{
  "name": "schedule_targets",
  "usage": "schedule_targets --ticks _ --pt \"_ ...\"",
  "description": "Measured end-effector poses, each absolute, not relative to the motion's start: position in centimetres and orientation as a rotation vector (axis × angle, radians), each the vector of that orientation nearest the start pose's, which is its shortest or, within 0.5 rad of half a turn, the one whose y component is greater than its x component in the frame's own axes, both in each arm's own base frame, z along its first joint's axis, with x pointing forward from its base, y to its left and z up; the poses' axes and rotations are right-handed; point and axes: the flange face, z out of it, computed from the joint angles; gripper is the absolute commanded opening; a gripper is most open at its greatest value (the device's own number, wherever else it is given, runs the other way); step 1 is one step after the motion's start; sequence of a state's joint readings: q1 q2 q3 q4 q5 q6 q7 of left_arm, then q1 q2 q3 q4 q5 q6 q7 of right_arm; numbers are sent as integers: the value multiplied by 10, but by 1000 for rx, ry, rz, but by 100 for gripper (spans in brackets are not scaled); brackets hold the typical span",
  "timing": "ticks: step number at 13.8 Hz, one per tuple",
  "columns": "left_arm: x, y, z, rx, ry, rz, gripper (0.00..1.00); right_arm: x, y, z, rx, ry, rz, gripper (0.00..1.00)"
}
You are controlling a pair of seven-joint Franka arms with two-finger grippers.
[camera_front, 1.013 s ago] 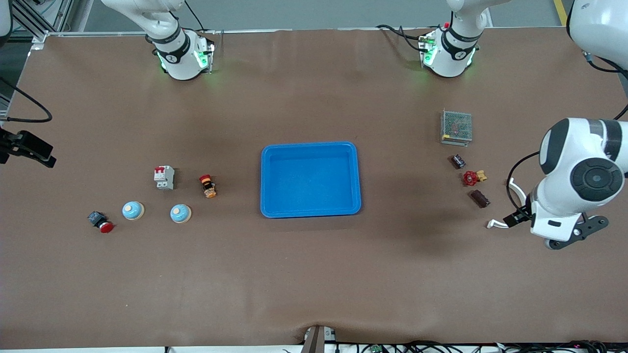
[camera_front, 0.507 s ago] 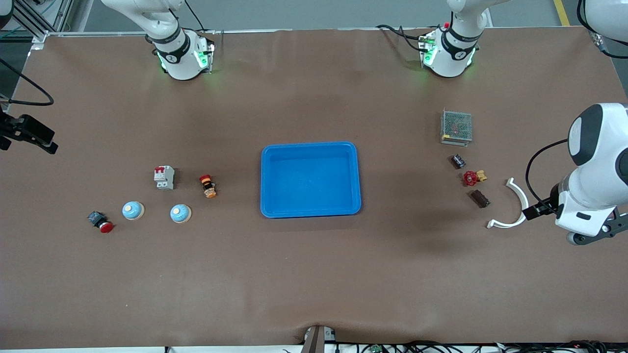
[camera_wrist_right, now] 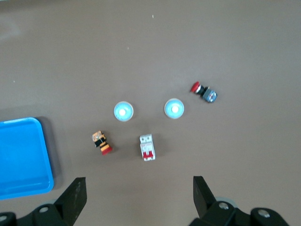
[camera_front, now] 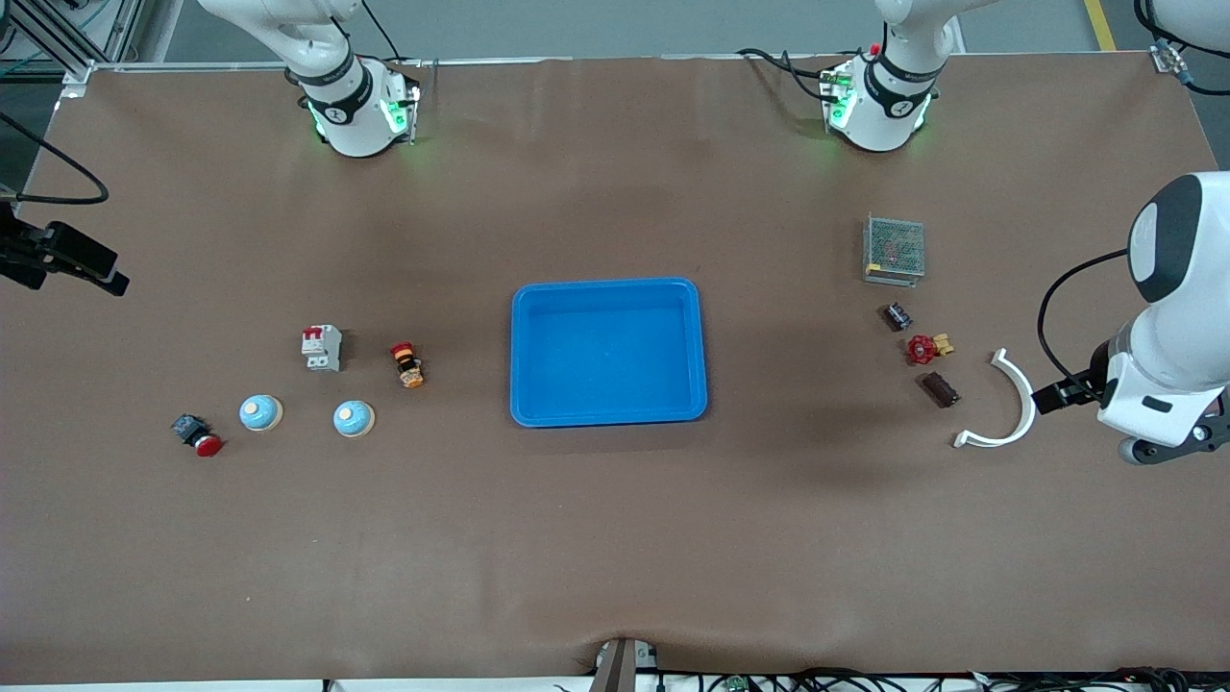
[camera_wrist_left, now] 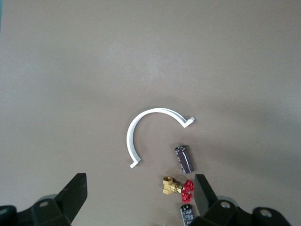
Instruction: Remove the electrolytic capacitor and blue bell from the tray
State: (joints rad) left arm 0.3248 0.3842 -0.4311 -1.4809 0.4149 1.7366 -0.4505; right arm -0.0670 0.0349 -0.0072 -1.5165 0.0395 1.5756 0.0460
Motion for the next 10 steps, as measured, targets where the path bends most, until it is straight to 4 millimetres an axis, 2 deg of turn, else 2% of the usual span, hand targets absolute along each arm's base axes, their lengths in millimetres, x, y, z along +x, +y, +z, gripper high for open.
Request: schedule_targets --ticks 10 --pt "648 0 503 -2892 -419 73 100 561 -36 622 -3092 182 33 100"
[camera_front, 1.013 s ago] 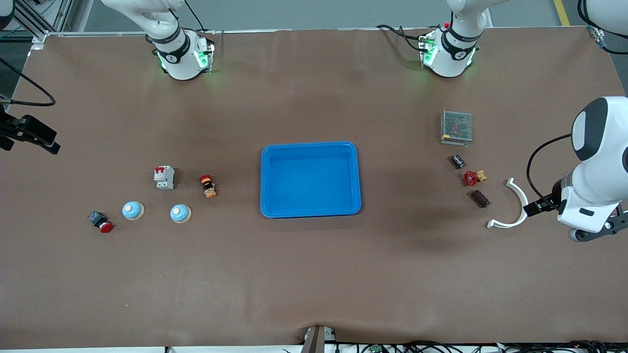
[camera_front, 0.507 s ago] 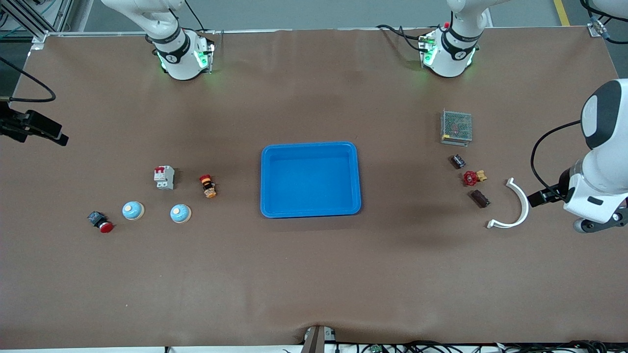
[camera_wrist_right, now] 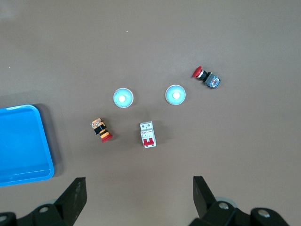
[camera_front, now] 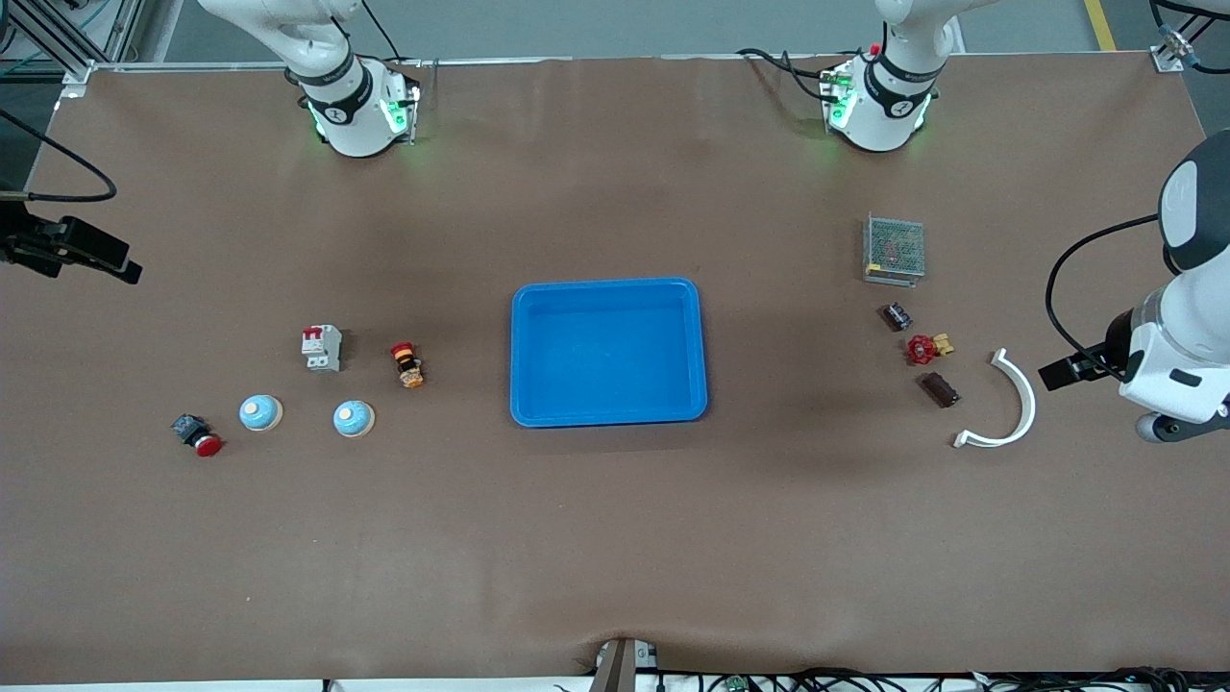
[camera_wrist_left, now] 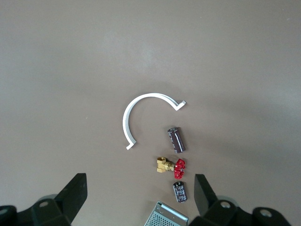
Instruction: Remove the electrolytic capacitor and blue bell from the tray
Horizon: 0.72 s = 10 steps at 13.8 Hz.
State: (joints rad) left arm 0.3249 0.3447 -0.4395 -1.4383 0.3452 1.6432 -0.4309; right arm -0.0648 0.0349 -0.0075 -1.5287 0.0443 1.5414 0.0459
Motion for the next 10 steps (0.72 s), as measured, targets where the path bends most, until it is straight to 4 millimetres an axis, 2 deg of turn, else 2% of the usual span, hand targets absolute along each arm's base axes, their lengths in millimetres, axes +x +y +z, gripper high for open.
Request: schedule_targets --ticks 10 --pt "647 -14 510 -2914 -394 63 100 562 -37 623 -3093 184 26 100"
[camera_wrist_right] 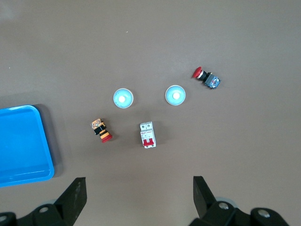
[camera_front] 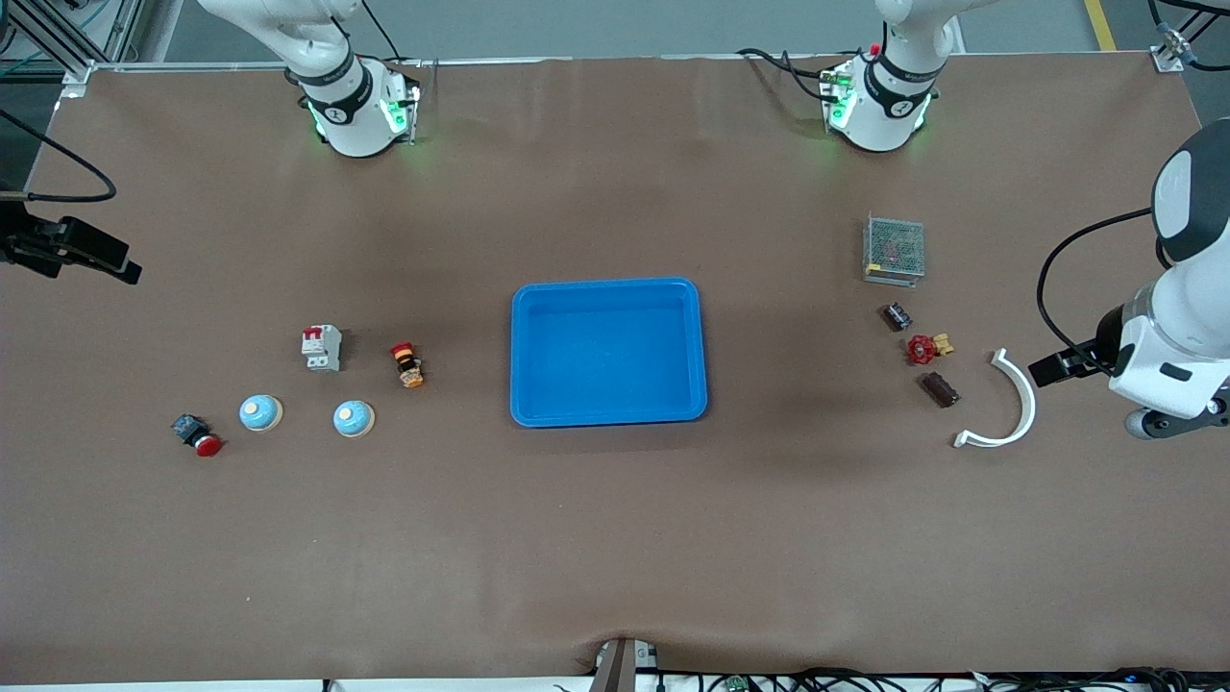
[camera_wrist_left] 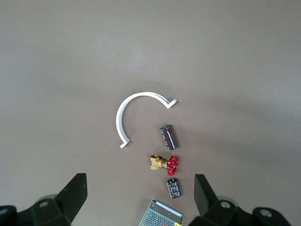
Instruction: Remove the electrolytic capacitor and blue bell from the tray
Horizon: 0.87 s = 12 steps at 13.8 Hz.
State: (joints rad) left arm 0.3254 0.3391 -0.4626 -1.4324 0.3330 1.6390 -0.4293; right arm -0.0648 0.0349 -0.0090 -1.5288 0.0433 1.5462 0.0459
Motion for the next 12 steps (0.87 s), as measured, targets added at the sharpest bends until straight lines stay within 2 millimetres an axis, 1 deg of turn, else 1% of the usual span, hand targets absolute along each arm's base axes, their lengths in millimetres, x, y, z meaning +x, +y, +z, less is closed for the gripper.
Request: schedule_targets --ticks 4,6,9,12 --pt "641 -20 529 -2936 -379 33 100 564 -41 625 -3098 220 -10 100" --pt "637 -29 537 -2932 -340 17 100 564 -42 625 -3097 242 -11 100" --pt "628 -40 547 -2959 -316 59 100 564 -44 625 -3116 248 -11 100" --pt "617 -33 567 -2989 -227 55 100 564 -46 625 -3132 250 -10 100"
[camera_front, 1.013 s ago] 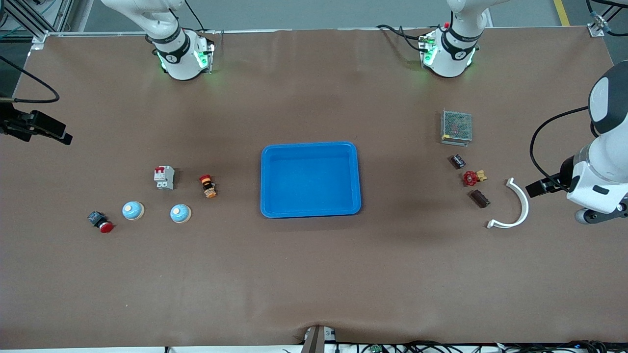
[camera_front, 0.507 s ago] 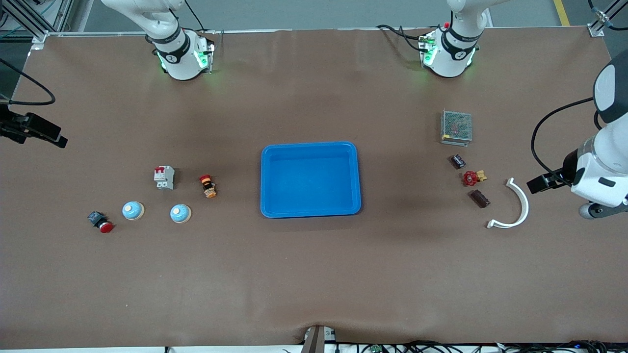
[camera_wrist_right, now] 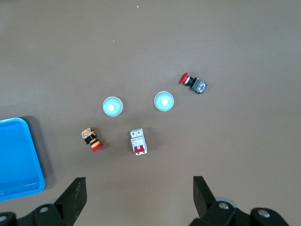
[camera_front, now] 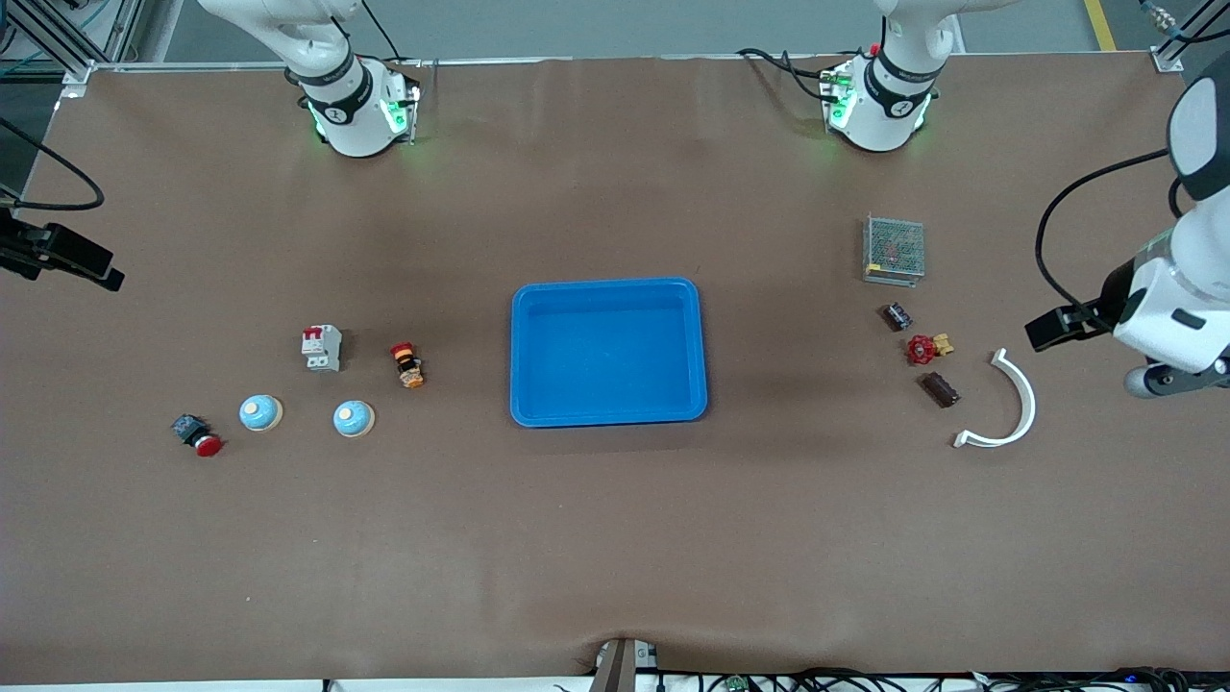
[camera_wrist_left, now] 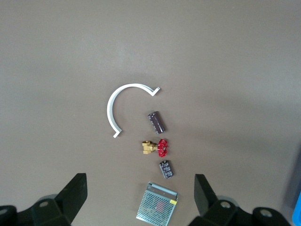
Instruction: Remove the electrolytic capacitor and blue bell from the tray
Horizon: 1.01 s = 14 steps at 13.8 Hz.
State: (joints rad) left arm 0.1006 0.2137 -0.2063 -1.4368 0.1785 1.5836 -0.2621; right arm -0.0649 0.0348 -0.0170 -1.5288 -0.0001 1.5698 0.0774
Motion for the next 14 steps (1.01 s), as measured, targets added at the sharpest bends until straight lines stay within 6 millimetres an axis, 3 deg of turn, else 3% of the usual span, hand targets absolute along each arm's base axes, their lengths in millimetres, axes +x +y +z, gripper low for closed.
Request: schedule_targets --ticks 5,14 --pt "586 -44 592 -3052 -119 43 100 564 -46 625 -3132 270 -9 100" --pt "525 -37 624 -3095 -91 3 100 564 -44 623 -3130 295 -4 100"
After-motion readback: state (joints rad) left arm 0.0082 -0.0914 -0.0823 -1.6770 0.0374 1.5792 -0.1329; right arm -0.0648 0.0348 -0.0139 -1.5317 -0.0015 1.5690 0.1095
